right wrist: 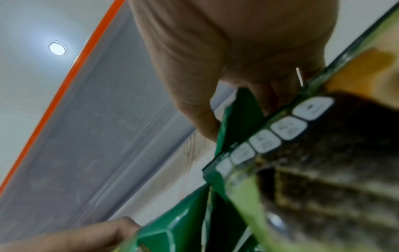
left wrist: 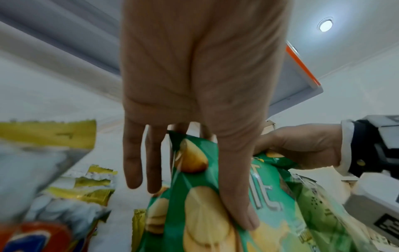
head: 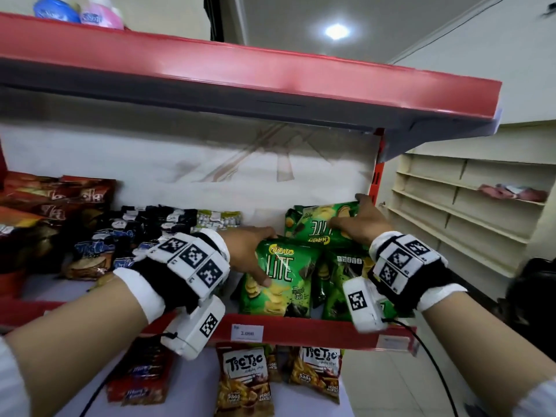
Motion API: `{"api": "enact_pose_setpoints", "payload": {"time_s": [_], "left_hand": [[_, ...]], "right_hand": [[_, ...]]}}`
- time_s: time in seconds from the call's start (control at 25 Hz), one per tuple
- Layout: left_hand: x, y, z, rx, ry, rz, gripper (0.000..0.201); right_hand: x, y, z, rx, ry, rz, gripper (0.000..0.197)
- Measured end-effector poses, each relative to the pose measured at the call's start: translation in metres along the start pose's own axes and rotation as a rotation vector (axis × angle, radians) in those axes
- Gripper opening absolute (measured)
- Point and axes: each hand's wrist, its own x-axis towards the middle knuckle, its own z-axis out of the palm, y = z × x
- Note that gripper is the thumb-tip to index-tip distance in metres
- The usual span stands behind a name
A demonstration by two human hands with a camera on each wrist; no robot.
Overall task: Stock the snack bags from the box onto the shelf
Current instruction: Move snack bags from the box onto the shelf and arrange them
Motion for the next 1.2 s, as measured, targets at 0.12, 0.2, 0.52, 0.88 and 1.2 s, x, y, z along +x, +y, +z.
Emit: {"api": "enact_pose_setpoints", "payload": {"time_s": [0.12, 0.2, 0.52, 0.88, 1.2], "left_hand": [[-0.003, 0.002, -0.02, -0.013, -0.047, -0.021, 0.081], [0.0, 0.005, -0.042, 0.044, 0.042, -0.036, 0.073], [0.043, 0.0, -0.09, 0.183, 0.179, 0.006, 0.044], [0.113, 0.021, -0.086, -0.395, 0.308, 0.328, 0.08], [0.137, 0.008, -0.105, -0.687, 0.473, 0.243, 0.044]], "right_hand": [[0.003, -0.008, -0.008, 0.107, 0.061, -0.066, 0.094], [0.004, -0.018, -0.025, 0.214, 0.119, -0.129, 0.101], [-0.003, -0.019, -0.069, 0.275, -0.111, -0.216, 0.07], [0.056, -0.019, -0.078, -0.114, -0.181, -0.453, 0.053], [0.093, -0.006, -0.062, 0.243, -0.165, -0.427, 0.076]]}}
